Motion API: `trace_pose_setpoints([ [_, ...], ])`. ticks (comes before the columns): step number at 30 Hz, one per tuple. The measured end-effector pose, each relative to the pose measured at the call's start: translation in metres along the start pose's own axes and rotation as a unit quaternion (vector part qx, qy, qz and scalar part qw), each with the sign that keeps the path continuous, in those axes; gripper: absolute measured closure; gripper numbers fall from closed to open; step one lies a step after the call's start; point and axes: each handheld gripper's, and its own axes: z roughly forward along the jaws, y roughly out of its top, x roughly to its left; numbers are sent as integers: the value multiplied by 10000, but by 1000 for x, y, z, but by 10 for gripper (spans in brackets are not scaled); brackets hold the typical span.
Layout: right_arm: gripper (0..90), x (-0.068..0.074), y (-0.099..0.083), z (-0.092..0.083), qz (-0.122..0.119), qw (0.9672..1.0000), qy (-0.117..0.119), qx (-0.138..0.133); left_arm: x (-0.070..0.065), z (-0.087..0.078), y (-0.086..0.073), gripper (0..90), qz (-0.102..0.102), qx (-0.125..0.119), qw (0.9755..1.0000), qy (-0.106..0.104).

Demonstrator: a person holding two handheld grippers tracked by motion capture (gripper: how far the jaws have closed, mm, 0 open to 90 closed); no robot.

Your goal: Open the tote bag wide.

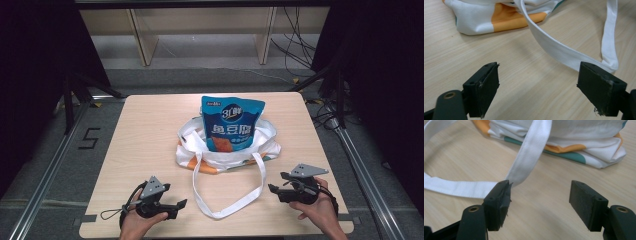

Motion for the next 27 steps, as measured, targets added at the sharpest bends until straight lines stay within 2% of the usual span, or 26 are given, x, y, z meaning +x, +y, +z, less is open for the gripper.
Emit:
trace_pose_setpoints([
  [1, 335, 3, -1, -1, 117, 9999, 20, 42, -3, 0, -1, 166, -47, -61, 10000, -41],
  [2, 331, 2, -3, -2, -4, 10000, 44, 31, -3, 0, -1, 166, 4, -44, 10000, -42],
  [3, 328, 3, -4, -2, -10, 10000, 22, 32, -5, 0, -2, 167, 43, -51, 10000, -7],
  [4, 325, 5, -6, -3, -55, 10000, 27, 26, -6, -1, -2, 166, 15, -62, 10000, -66],
  [5, 321, 7, -7, -3, 52, 10000, 40, 40, -7, -2, -3, 167, 74, -90, 9999, -56],
  [6, 318, 6, -8, -4, -84, 9999, 52, 32, -7, -2, -3, 166, 59, -94, 9999, -76],
  [7, 317, 10, -10, -5, 125, 9999, 78, 84, -9, -2, -4, 166, -26, -84, 9999, -61],
  [8, 310, 8, -11, -4, -37, 9999, 149, 66, -9, -3, -5, 166, 30, -53, 10000, -41],
  [9, 306, 7, -12, -4, -60, 9998, 190, 67, -10, -4, -6, 166, 94, -81, 9999, -67],
  [10, 305, 11, -14, -6, 63, 9999, 105, 119, -11, -5, -6, 166, 36, -52, 10000, -61],
  [11, 302, 13, -16, -6, 173, 9996, 170, 161, -13, -5, -6, 165, 47, -80, 9999, -65],
  [12, 300, 12, -17, -6, 69, 9997, 171, 180, -12, -6, -7, 165, 134, 0, 9999, -79],
  [13, 300, 13, -17, -7, 18, 9997, 140, 186, -14, -5, -7, 163, 60, -82, 9999, -61],
  [14, 298, 14, -19, -7, 0, 9997, 142, 198, -14, -6, -8, 163, 75, -39, 9999, -67],
  [15, 295, 13, -20, -7, -128, 9995, 189, 196, -15, -6, -9, 163, 110, -11, 9999, 4],
  [16, 294, 16, -21, -7, -100, 9996, 185, 209, -16, -5, -9, 163, 58, -65, 9999, -88],
  [17, 292, 16, -22, -7, -158, 9995, 204, 202, -17, -6, -10, 162, 93, -19, 9999, -72],
  [18, 289, 19, -24, -7, -116, 9996, 156, 216, -17, -7, -11, 162, 158, 74, 9998, -99],
  [19, 284, 19, -25, -8, -255, 9991, 208, 280, -20, -6, -12, 162, 39, -65, 9999, -107],
  [20, 284, 23, -26, -9, -79, 9993, 185, 303, -19, -7, -11, 162, 207, 7, 9997, -112],
  [21, 284, 22, -27, -10, -251, 9991, 186, 295, -22, -6, -13, 162, 27, -44, 9999, -112],
  [22, 284, 23, -28, -10, -276, 9989, 222, 302, -23, -6, -13, 162, 20, -56, 9999, -125],
  [23, 283, 25, -29, -10, -246, 9990, 216, 315, -22, -7, -14, 162, 126, 12, 9999, -102],
  [24, 283, 25, -30, -10, -343, 9988, 195, 297, -22, -8, -14, 162, 162, 15, 9998, -96],
  [25, 283, 26, -32, -11, -295, 9988, 195, 338, -23, -8, -15, 162, 86, 21, 9999, -92],
  [27, 283, 27, -33, -11, -297, 9986, 250, 359, -23, -7, -15, 162, 113, -7, 9999, -114],
])
